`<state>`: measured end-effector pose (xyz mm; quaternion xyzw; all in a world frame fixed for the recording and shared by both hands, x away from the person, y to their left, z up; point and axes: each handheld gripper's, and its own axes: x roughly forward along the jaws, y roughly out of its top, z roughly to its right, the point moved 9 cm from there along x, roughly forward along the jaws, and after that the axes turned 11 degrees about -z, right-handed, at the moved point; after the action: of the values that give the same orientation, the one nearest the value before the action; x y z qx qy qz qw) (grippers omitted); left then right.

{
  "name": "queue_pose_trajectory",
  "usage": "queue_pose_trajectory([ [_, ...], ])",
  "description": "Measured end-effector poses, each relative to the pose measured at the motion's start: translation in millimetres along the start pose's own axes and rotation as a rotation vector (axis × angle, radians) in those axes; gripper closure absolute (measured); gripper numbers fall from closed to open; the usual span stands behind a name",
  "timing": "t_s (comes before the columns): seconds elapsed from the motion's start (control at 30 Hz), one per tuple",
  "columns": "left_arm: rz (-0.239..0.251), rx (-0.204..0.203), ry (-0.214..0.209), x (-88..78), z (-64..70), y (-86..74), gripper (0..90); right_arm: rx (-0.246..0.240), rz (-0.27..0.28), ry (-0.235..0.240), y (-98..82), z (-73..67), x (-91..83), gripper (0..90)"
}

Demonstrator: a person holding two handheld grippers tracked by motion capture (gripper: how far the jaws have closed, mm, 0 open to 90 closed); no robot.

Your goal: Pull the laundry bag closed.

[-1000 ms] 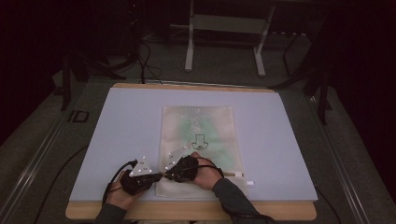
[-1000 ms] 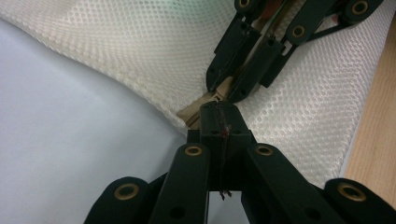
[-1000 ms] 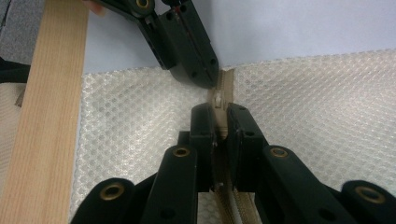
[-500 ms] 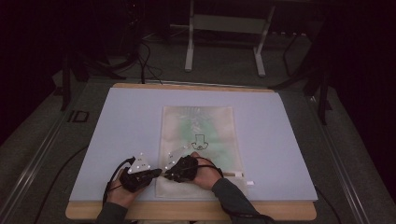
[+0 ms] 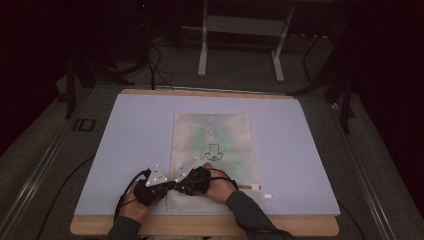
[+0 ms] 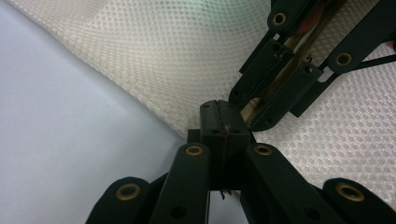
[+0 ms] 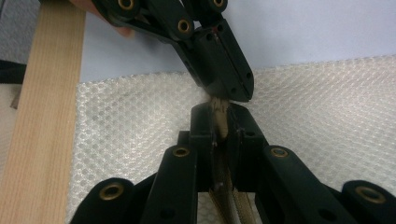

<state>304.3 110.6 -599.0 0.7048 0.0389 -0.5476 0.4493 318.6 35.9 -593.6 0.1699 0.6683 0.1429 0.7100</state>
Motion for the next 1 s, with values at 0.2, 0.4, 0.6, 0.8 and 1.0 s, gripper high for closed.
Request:
queue_pose_trajectory([
  [0.2,-0.007,0.003,-0.004,0.1,-0.1,-0.1,89.9,-0.027,-0.045,-0.017,-1.7,-0.3,-2.6,82.2],
  [0.4,-0.006,0.0,0.002,0.1,0.2,0.1,89.9,-0.011,-0.047,0.0,-10.0,0.9,-7.3,82.2],
  [0.6,-0.006,0.0,0.0,0.1,0.1,0.1,89.8,-0.024,-0.094,0.005,-12.0,1.9,-9.9,82.2],
  [0.8,-0.005,0.003,0.003,0.1,0.2,0.0,89.8,-0.016,-0.107,0.014,-12.0,1.9,-10.0,82.2],
  [1.0,-0.003,0.001,0.001,0.1,0.1,0.0,89.8,-0.015,-0.102,0.016,-13.9,2.3,-10.7,82.2],
])
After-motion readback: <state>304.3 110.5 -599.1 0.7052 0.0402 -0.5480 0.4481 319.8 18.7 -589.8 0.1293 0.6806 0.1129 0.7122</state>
